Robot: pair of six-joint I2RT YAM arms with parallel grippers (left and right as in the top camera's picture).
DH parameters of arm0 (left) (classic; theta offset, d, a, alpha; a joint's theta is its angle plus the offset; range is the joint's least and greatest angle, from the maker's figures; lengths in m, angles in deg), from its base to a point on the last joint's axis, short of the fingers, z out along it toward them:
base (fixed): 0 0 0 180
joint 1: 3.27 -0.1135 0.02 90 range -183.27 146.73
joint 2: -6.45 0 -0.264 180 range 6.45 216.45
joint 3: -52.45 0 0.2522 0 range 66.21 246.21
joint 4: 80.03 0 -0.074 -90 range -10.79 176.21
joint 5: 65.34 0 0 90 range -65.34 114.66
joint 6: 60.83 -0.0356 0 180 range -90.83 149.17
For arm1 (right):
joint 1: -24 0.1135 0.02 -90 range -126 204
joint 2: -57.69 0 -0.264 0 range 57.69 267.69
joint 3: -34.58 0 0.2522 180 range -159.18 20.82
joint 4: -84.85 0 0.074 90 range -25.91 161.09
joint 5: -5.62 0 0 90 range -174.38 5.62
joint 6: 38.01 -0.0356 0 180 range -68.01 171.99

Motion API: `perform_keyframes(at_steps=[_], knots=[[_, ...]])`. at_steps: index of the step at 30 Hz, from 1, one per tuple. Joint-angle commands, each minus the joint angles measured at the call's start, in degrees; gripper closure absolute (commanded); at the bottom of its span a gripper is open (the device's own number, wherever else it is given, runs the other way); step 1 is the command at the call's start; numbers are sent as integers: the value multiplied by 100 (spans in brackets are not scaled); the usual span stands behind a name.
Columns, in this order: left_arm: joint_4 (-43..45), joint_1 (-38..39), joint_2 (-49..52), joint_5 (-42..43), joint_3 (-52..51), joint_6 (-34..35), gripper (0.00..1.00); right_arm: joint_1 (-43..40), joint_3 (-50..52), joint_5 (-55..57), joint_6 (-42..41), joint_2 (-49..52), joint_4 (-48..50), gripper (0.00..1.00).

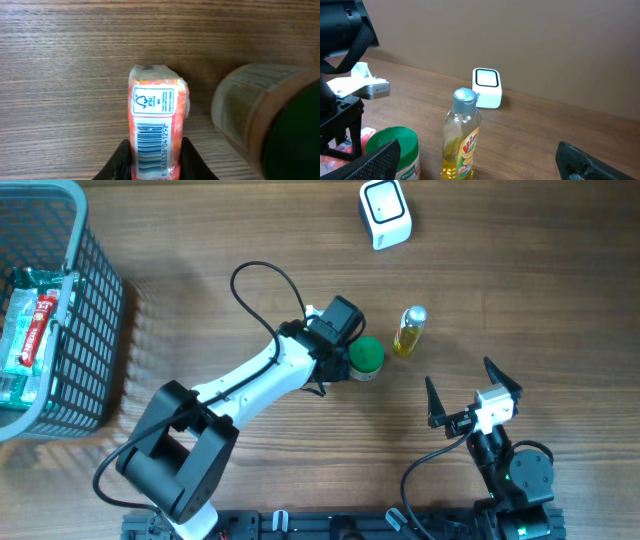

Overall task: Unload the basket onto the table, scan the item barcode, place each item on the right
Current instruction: 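Lower the Kleenex pack onto the table left of the jar and release, then reach the left gripper into the basket and grasp the glove bag bundle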

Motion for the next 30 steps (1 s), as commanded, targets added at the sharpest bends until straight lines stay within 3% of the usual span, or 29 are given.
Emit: perform_keyframes(at_steps=[1,8,11,15,16,19,22,24,26,28,30], knots=[[0,109,55,35,107,142,78,-4,7,13,-7,-26,26,0],[-42,94,13,-181,129,76,58,-4,7,13,-7,-26,26,0],[-481,-63,-227,-828,518,59,53,-4,7,13,-9,-26,26,0],[-1193,-452,-675,-1027,1694,-988,46,-4,7,13,-9,-26,26,0],[-1360,-573,-774,-1161,2026,-1309,42,-4,7,13,-7,-26,26,0],[-1668,-1086,-1128,-2369,3171,-2079,15,-4,7,13,-7,-26,26,0],[-1038,-1873,-1534,-3742,3851,-3298,8,-4,7,11,-7,-26,26,0],[-177,-2621,-1775,-3906,3899,-4234,1,-4,7,13,-7,-26,26,0],[389,-3510,-1834,-3901,3899,-4824,0,-4,7,13,-7,-26,26,0],[463,-4483,-1727,-3407,3899,-5031,0,-4,7,13,-7,-26,26,0],[199,-5316,-1561,-2297,3893,-5031,0,-4,7,13,-7,-26,26,0]])
